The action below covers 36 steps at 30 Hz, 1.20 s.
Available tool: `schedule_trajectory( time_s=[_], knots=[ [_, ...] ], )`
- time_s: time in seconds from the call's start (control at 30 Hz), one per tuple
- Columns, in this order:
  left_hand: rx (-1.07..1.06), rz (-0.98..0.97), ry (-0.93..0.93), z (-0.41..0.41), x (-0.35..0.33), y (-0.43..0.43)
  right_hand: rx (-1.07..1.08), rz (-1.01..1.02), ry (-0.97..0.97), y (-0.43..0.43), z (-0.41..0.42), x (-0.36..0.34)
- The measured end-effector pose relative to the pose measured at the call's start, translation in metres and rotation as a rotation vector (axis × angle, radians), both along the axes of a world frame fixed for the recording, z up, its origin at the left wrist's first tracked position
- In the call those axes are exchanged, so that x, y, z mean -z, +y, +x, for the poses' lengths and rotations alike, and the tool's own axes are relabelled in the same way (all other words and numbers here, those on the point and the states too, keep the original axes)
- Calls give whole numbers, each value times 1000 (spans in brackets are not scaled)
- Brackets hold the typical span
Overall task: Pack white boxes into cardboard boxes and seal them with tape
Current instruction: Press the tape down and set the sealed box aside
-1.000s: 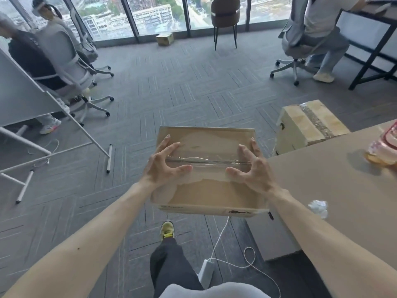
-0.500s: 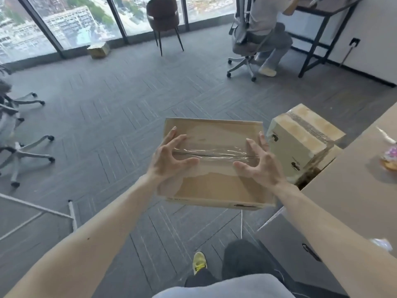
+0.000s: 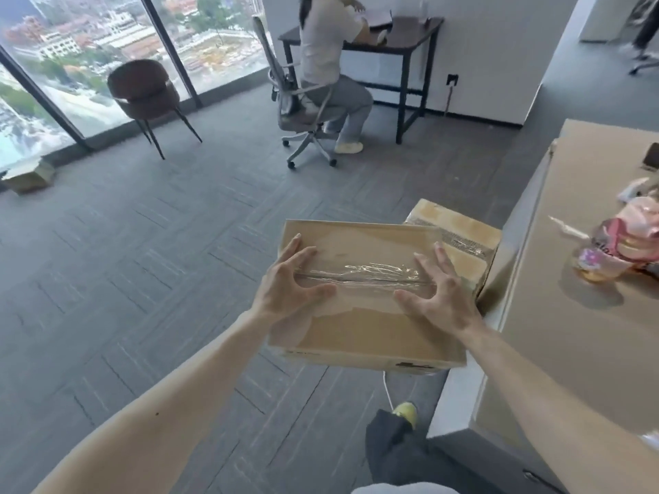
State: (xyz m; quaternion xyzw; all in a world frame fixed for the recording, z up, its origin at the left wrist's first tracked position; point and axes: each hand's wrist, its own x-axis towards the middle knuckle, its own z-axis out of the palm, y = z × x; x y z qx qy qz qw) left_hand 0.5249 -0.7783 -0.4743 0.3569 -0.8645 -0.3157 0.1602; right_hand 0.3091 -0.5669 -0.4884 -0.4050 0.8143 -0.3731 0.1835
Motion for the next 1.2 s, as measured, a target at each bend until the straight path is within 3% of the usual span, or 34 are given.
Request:
schedule_trajectory(
  time_s=[0.3,0.67,0.97,1.2],
  knots=[
    [227,47,-29,-198,12,-68,224,22,12,-31,-148,27],
    [465,85,-123,-375,65,-109,406,171,-16,-41,-270,71],
    [594,158,-177,-485,114,-152,586,251,-68,-73,-337,104],
    [591,218,-211,-507,146,-161,612,267,-121,-83,-355,134]
  ],
)
